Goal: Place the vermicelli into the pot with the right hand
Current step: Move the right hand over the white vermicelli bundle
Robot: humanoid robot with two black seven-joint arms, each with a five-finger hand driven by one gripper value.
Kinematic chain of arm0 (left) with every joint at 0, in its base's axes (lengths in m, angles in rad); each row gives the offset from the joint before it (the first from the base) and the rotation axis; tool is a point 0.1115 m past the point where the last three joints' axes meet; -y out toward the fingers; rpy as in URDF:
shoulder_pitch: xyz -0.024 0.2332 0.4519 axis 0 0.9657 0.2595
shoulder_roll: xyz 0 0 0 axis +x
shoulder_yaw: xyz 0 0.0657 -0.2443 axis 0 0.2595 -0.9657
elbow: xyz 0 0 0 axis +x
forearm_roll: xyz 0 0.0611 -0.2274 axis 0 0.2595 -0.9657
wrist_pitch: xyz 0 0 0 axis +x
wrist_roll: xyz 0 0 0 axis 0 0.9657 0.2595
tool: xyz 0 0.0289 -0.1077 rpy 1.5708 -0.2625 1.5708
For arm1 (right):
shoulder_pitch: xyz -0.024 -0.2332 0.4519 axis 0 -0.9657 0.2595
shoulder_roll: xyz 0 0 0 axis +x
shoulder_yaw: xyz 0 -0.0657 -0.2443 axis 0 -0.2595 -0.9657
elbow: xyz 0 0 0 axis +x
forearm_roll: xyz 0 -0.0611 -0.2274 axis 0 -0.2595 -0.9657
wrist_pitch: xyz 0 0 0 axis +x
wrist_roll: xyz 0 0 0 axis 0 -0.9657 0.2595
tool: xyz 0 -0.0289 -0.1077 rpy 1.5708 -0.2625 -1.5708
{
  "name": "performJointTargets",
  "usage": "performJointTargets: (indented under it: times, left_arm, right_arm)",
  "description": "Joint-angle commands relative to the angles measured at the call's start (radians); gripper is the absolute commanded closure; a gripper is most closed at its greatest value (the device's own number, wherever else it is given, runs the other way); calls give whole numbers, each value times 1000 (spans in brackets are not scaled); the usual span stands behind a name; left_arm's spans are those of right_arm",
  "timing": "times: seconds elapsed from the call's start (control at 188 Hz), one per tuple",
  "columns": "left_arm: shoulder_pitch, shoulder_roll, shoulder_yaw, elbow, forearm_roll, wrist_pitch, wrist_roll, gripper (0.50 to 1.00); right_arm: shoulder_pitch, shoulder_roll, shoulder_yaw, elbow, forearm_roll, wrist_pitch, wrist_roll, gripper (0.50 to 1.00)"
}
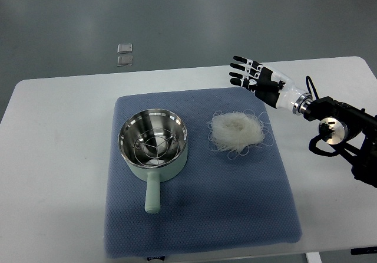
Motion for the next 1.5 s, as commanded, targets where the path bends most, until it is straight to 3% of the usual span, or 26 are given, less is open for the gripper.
performJointTargets:
  times: [0.0, 0.383, 0.516, 0.665, 1.027, 1.496]
  left_arm:
    - [-1, 0, 0, -1, 0, 4, 0, 500]
    - [-6, 0, 0, -3, 0, 4, -2, 500]
    - [-21, 0, 3, 0, -1, 4, -2, 500]
    - [-21, 0, 0, -1, -1, 4, -2, 500]
    - [-21, 0, 1, -1, 0, 4, -2, 500]
    - [-21, 0, 1, -1, -1, 5, -2, 500]
  right_arm:
    - [0, 0, 1, 5, 0, 0, 0, 576]
    - [3, 1, -6, 5, -17, 0, -3, 576]
    - [5, 1, -5, 6, -29, 2, -40, 576]
    - [12, 0, -6, 20, -43, 2, -40, 576]
    - [40, -41, -9, 100, -227, 12, -38, 576]
    - [37, -69, -8, 117, -434, 22, -34, 576]
